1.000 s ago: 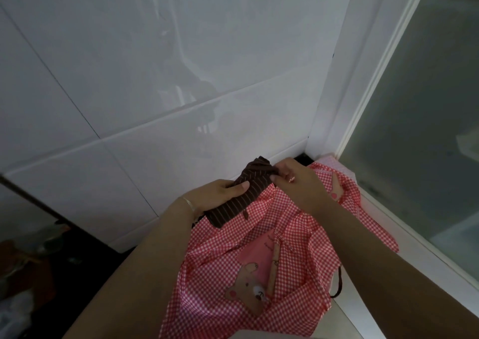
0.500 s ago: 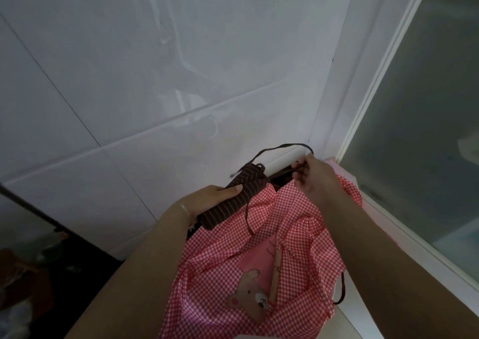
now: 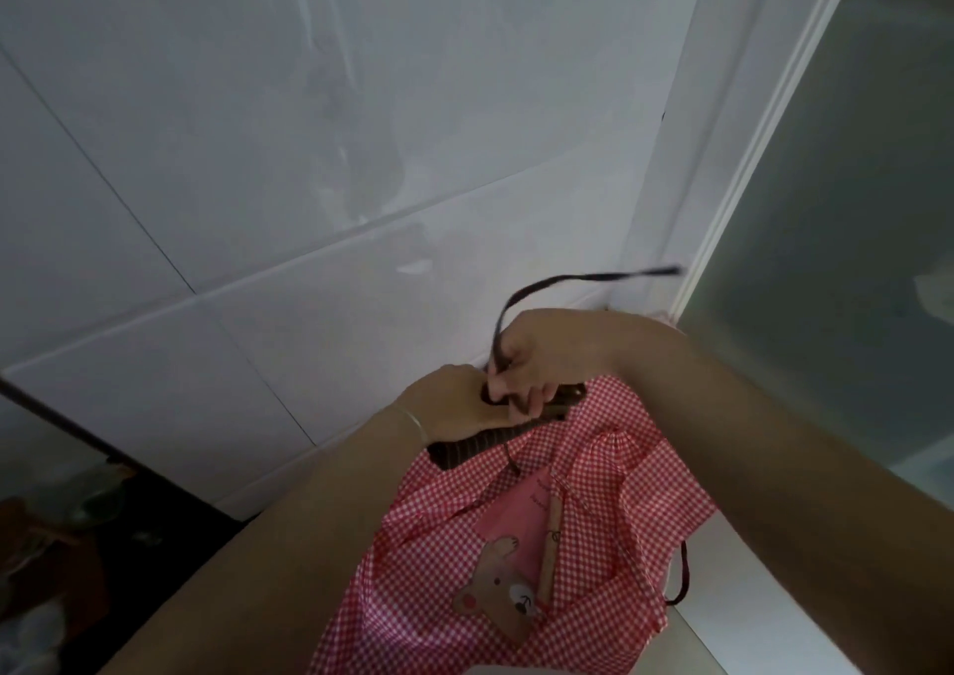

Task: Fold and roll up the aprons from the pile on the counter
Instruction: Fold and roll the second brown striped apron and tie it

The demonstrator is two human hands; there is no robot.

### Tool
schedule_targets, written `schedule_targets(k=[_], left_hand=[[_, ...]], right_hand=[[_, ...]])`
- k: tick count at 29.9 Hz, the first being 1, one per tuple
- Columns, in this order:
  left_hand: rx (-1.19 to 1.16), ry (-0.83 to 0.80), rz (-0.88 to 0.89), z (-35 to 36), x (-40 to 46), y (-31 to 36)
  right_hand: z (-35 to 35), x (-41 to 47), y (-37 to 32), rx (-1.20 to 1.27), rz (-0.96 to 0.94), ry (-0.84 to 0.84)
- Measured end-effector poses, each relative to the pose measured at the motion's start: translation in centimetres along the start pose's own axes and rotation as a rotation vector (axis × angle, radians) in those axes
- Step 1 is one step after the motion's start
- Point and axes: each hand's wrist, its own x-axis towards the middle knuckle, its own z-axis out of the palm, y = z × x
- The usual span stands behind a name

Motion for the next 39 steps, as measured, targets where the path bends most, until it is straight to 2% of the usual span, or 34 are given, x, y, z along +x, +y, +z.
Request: schedule_targets(k=[1,4,7,10,11,13,15,17,20,22,24,27,29,32,35,39], left_hand=[[0.037,0.048,0.087,0.3,-0.2,1.0],[0.008,0.198,0.3,0.5,-1.7,3.1],[0.004,0.314,0.453,0.4,-3.1,3.4],[-0.39,0.428,0.524,-0.1,-3.7,3.1],[-0.525,0.502,0.511,-0.3,-3.5,2.9],[-0.689,0.645,0.43,-1.3,-3.0,2.8],[-0.682,0.724,0.307,-2.1,-2.6,2.7],[-0.651,0.733,0.126,-2.8,-2.0,2.4],[-0.713,0.564,-0.143,-3.8,-0.6,1.6],[-0.544,0.42,-0.222,-4.2,0.3,0.8],[-0.307,0.342,-0.258,-4.2,0.7,-0.1],[0.017,0.238,-0.203,-2.9,0.3,-0.3],[0.16,0.195,-0.055,-1.8,-0.4,1.0],[0.218,0.213,0.162,-0.7,-1.5,2.9],[0.212,0.227,0.263,-0.4,-2.1,3.7],[0.277,0.206,0.269,0.4,-2.0,3.7]], right_hand=[[-0.2,0.3,-0.7,0.026,0.0,-0.04],[-1.7,0.5,-0.7,0.303,-0.022,-0.108],[-3.1,-0.5,0.9,0.575,-0.05,-0.084],[-1.7,-1.0,2.7,0.668,0.018,0.15],[-0.6,-0.9,3.1,0.798,0.051,0.223],[1.7,-0.3,4.0,1.18,-0.009,0.207],[3.8,0.5,4.5,1.46,-0.089,0.21],[5.3,1.2,4.2,1.563,-0.099,0.288],[7.1,2.1,3.0,1.317,-0.01,0.553],[7.8,1.9,2.6,1.035,0.071,0.772],[8.0,1.3,3.0,0.639,0.037,0.955],[6.9,0.5,2.8,0.244,-0.032,0.835],[5.8,0.8,2.4,0.204,-0.063,0.819],[3.7,1.1,2.8,0.247,-0.026,0.753],[2.4,1.4,4.1,-0.04,0.01,0.583],[1.7,1.1,4.0,0.028,-0.009,0.414]])
